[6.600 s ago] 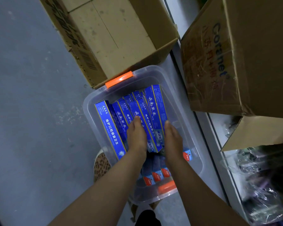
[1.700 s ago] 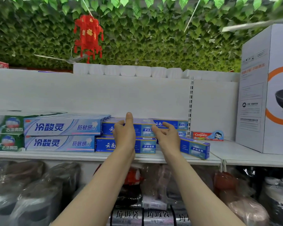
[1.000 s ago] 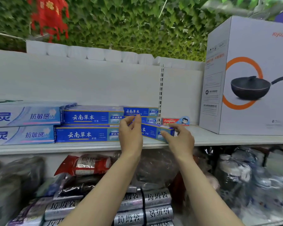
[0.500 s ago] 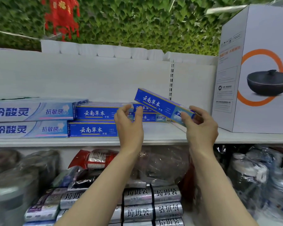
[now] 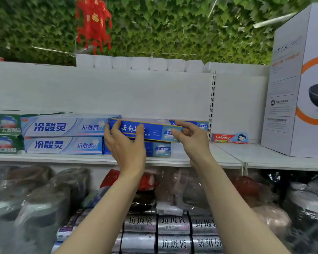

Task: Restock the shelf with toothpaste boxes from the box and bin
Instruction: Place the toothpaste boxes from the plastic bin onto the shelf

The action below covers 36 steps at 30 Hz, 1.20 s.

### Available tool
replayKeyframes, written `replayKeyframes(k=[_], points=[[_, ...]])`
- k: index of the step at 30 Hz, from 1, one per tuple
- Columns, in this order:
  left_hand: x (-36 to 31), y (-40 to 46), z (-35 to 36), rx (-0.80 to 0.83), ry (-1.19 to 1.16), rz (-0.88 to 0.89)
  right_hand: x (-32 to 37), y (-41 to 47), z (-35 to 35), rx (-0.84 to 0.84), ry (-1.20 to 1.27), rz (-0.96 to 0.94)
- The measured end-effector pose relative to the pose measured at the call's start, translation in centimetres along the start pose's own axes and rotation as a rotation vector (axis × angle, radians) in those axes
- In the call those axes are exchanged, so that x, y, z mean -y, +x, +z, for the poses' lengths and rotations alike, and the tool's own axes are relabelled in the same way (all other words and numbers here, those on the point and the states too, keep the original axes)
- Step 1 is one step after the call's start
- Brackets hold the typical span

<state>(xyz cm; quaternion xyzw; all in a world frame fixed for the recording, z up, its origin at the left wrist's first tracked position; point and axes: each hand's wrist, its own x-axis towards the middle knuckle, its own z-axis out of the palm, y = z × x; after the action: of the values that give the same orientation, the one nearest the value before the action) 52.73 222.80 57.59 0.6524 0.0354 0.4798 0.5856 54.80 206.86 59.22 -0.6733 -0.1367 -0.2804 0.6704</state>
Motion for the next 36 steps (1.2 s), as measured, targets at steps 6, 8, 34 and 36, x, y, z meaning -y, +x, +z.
replayKeyframes(k=[6, 8, 34, 36], points=[[1.2, 0.5, -1.2, 0.05, 0.068, -0.009, -1.1, 1.3, 2.2, -0.089, -0.188, -0.064], [1.5, 0.3, -1.3, 0.064, 0.068, -0.014, -1.4, 1.0, 2.5, -0.107, -0.206, -0.109], [1.5, -0.2, -3.8, 0.236, 0.049, -0.08, 0.4, -2.1, 3.2, -0.075, -0.159, 0.058], [1.4, -0.1, -4.0, 0.237, 0.059, -0.082, 0.6, -2.9, 3.4, -0.101, -0.194, 0.058]])
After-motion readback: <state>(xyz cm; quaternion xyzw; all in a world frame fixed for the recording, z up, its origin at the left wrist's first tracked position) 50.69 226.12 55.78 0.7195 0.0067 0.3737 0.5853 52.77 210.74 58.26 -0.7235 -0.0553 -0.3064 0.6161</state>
